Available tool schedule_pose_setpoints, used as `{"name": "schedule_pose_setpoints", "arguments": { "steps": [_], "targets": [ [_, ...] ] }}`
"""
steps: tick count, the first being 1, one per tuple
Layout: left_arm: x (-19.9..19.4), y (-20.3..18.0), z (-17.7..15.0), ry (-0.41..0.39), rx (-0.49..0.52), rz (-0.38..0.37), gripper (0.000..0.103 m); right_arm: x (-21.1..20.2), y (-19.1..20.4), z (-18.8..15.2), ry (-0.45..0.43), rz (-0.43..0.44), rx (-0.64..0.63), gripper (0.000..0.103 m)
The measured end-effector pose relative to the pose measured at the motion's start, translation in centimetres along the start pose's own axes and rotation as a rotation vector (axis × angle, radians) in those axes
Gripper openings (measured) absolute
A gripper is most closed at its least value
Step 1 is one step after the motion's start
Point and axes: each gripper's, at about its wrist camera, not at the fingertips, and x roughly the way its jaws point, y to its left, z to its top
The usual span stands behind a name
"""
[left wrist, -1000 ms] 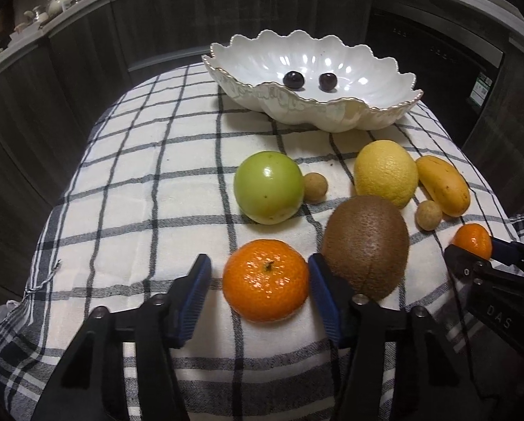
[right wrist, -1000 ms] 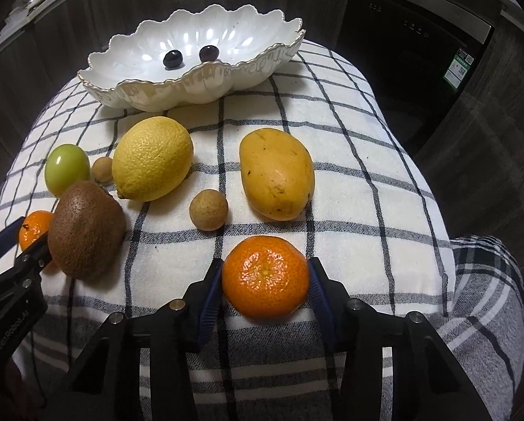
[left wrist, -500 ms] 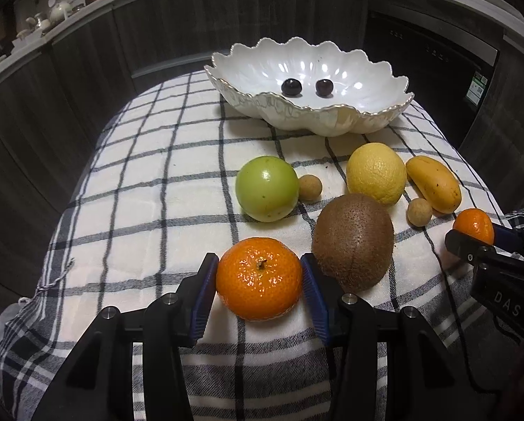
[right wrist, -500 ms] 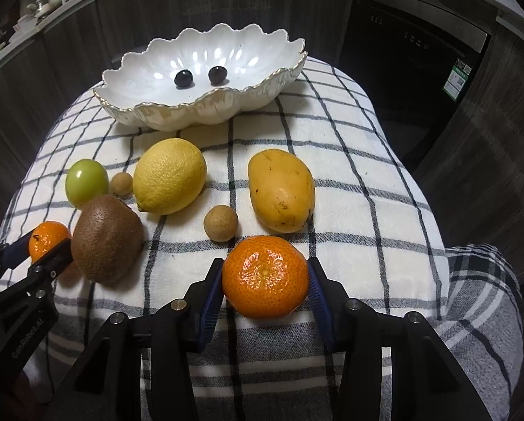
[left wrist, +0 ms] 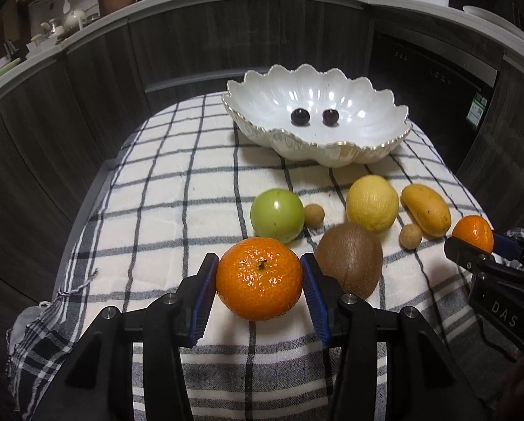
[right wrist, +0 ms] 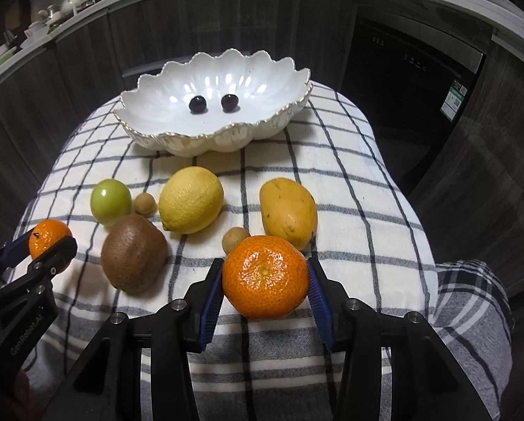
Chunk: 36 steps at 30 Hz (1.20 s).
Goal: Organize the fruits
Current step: 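Grasp a mandarin with the left gripper while the right grasps the other mandarin, then carry both mandarins over the white bowl with both grippers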
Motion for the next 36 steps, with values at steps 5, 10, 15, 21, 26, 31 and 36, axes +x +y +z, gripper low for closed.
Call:
{"name": "schedule_pose_setpoints", "arguments": {
  "steps": [5,10,15,21,26,31,36],
  "targets": [
    [-0.5,-0.1,1.1,-0.027,-0.008,0.008,0.047,-0.3,-0.3,0.7,-0.025,0.009,0.005,0.046],
    [-0.7,-0.3,2.4,-0.048,-0.016,0.004,0.047,-0.8,-0.4,2.0,-0.061,0.016,0.001,0.046],
    [-0.7,-0.7,4.6,-0.082,-0.019,0.0,0.047,-0.8,-0.9,4.1,-0.101,0.023,0.005,0.046],
    [0.3,-1.2,7.7,-0.125,-0.006,0.005,0.047,-0.4,-1.1,7.2,-0.147,0.035,-0.018,0.046],
    [1.6,-1.0,10.3,-0.134,-0.022,-0.002,0.047,0.6,-0.9,9.9,-0.162,0.042,-0.03,0.046],
    [2.8,-1.1,12.5,-0.12,-0.018,-0.025,0.047,2.7,-0.8,12.3,-0.126,0.049,-0.026,0.046],
    [4.9,-1.4,14.0,-0.089,-0.008,-0.041,0.047,5.3,-0.7,14.1,-0.07,0.058,-0.044,0.046]
  ]
}}
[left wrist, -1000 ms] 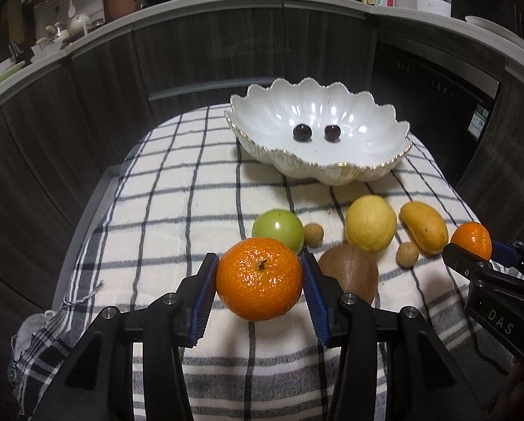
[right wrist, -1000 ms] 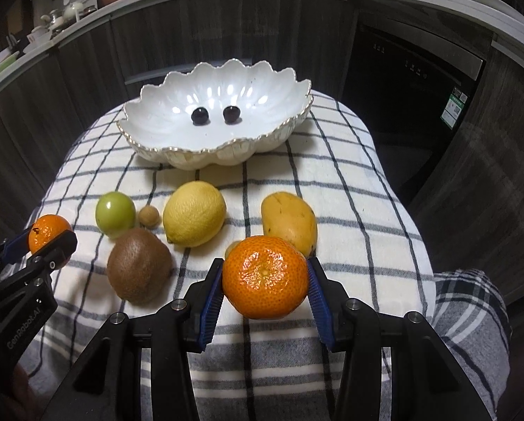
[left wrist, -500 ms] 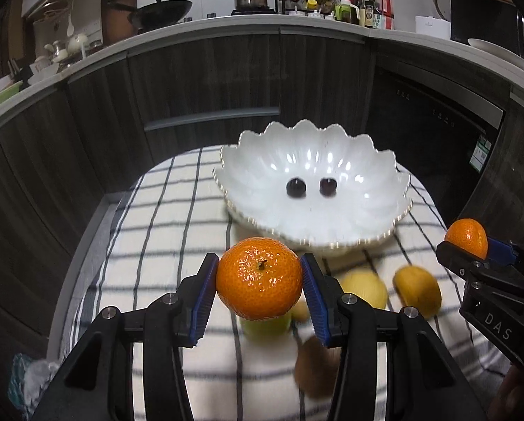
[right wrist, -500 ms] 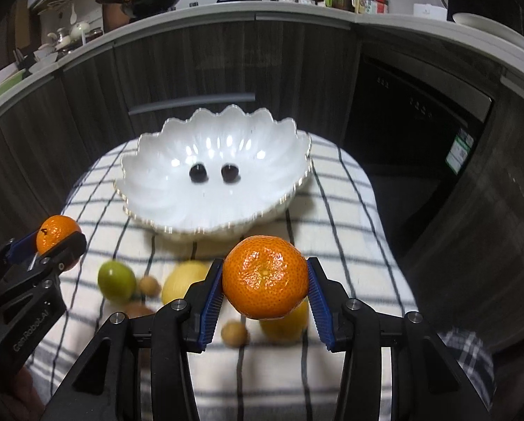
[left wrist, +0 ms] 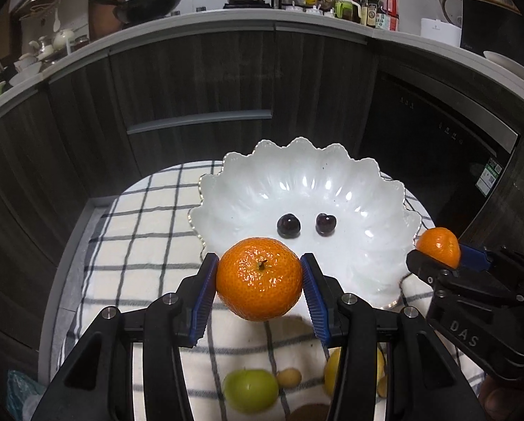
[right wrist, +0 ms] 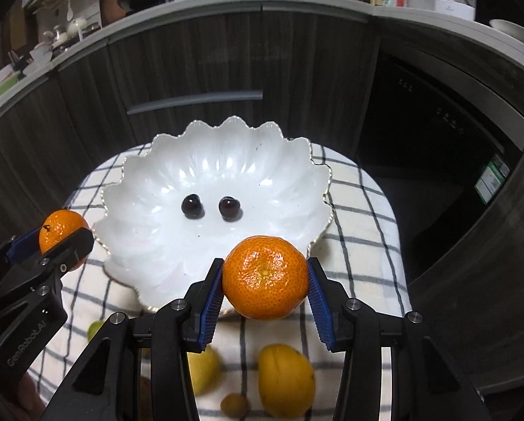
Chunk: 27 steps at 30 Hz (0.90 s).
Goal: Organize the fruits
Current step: 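Carry both mandarins over the white bowl with both grippers, then open both grippers to drop the mandarins into the bowl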
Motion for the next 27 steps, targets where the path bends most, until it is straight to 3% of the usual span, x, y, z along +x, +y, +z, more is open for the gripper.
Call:
{"name": "schedule_pose_setpoints", "arguments": {
  "steps": [14,27],
  "targets": [
    [5.6,-0.8,2.2,0.071,0.04,0.007,0.047,4.7,0.1,3.7,0.043,0.008,-0.035,0.046],
    [8.1,-0.3,3.1,0.115,0.03,0.026,0.047,7.7,0.0,4.6,0.098,0.023,-0.003,0.046]
  ]
}}
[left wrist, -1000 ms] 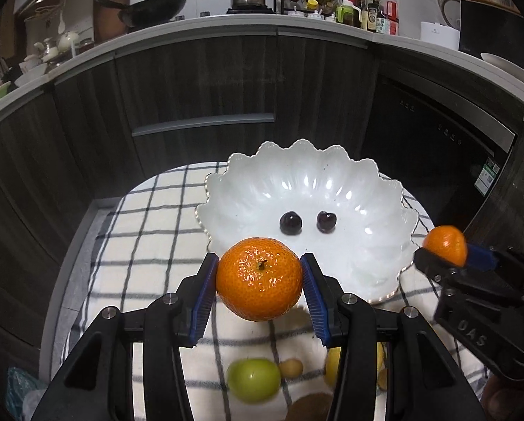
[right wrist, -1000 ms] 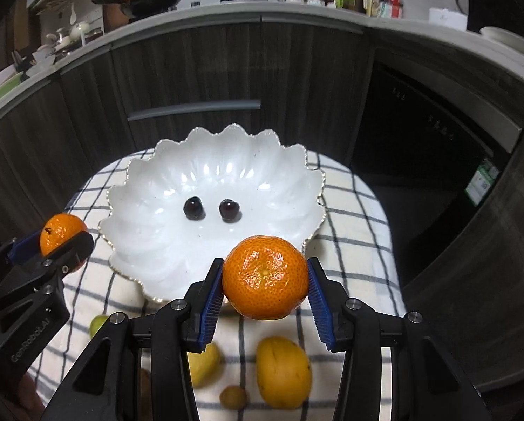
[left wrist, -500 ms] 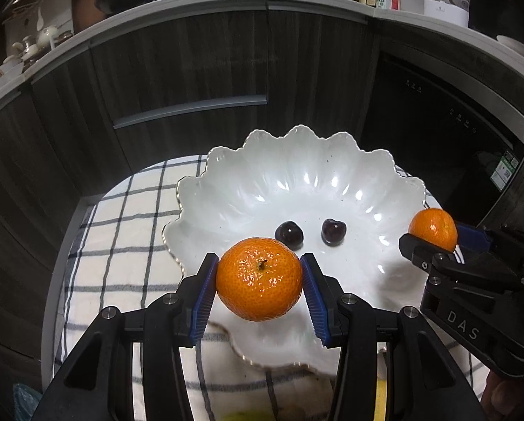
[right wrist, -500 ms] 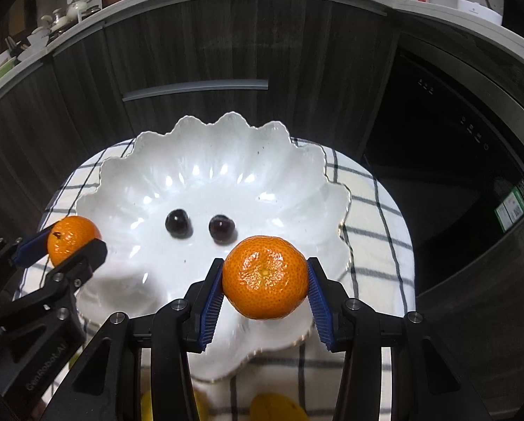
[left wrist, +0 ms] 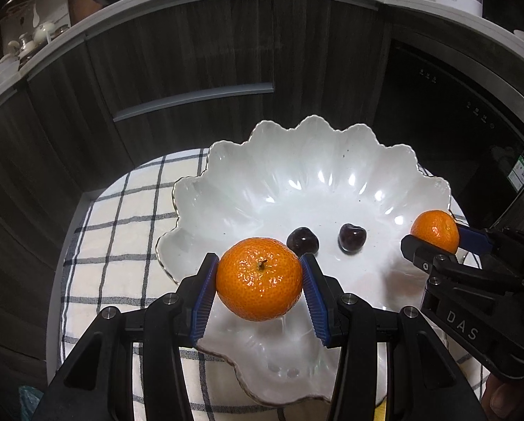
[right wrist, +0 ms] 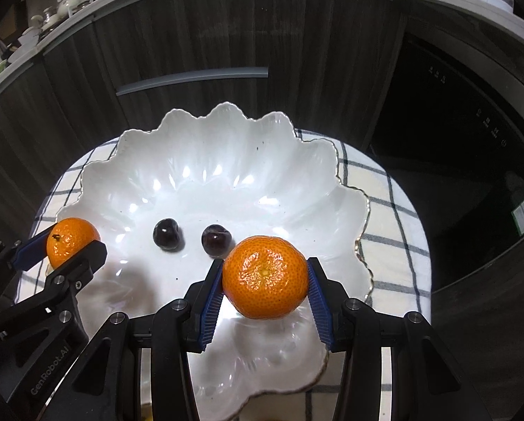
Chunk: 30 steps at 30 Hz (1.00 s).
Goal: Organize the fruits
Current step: 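Open both grippers to drop the mandarins into the bowl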
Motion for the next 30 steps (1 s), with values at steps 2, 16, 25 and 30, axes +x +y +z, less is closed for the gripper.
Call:
{"name": "schedule_pose_setpoints", "arguments": {
  "steps": [2,16,25,30],
  "targets": [
    [0.3,0.0,0.1,0.008,-0.001,-0.001,0.047,0.4,0.0,0.1,0.009,0.003,0.0,0.046],
    [0.2,0.3,-0.1,0.012,0.0,0.053,0.069,0.4,-0.1,0.2,0.028,0.01,0.004,0.065],
    [-1.7,0.9,0.2,-0.012,-0.017,0.081,0.084,-2.2,-0.7,1.0,-0.028,-0.049,0.04,0.079],
    [-3.0,1.1,0.1,-0.018,-0.017,0.075,0.089,-3.5,-0.9,0.7,-0.031,-0.064,0.035,0.079]
  ]
}}
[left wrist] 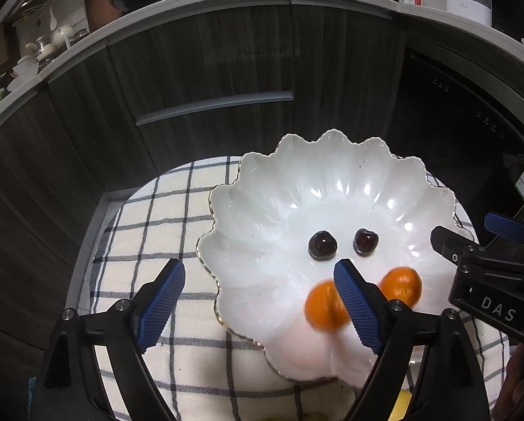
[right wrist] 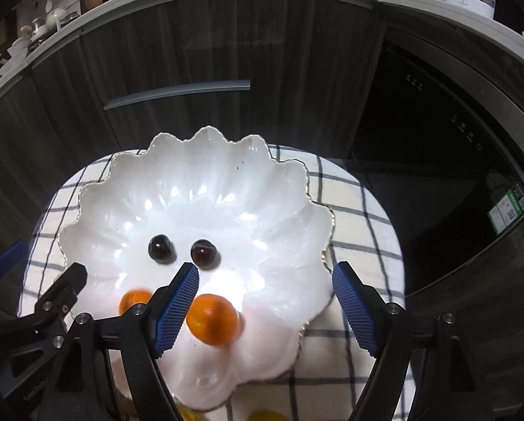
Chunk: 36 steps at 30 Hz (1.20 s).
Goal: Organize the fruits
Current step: 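Open both grippers to drop the mandarins into the bowl, then withdraw both tools from the bowl toward the kiwi and mango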
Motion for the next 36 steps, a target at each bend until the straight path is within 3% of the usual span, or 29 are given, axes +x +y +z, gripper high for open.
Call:
{"name": "schedule_pose_setpoints", "arguments": {
  "steps": [19,26,36],
  "targets": [
    [-6.3,-0.7,-2.8,-0.07,0.025,0.002,0.092,-6.9,-1.7,-4.1,-0.103,-0.06,0.045,0.079],
    [-9.0,-1.2,-5.3,-0.104,0.046,-0.031,0.092,-9.2,-2.2,-6.7,-0.14,-0.078,0.071,0.079],
    [-10.2,-2.3,-9.0,-0.109,0.079,-0.067,0.092,-10.3,-2.9,-10.7,-0.129,-0.102,0.091,0.079]
  ]
}}
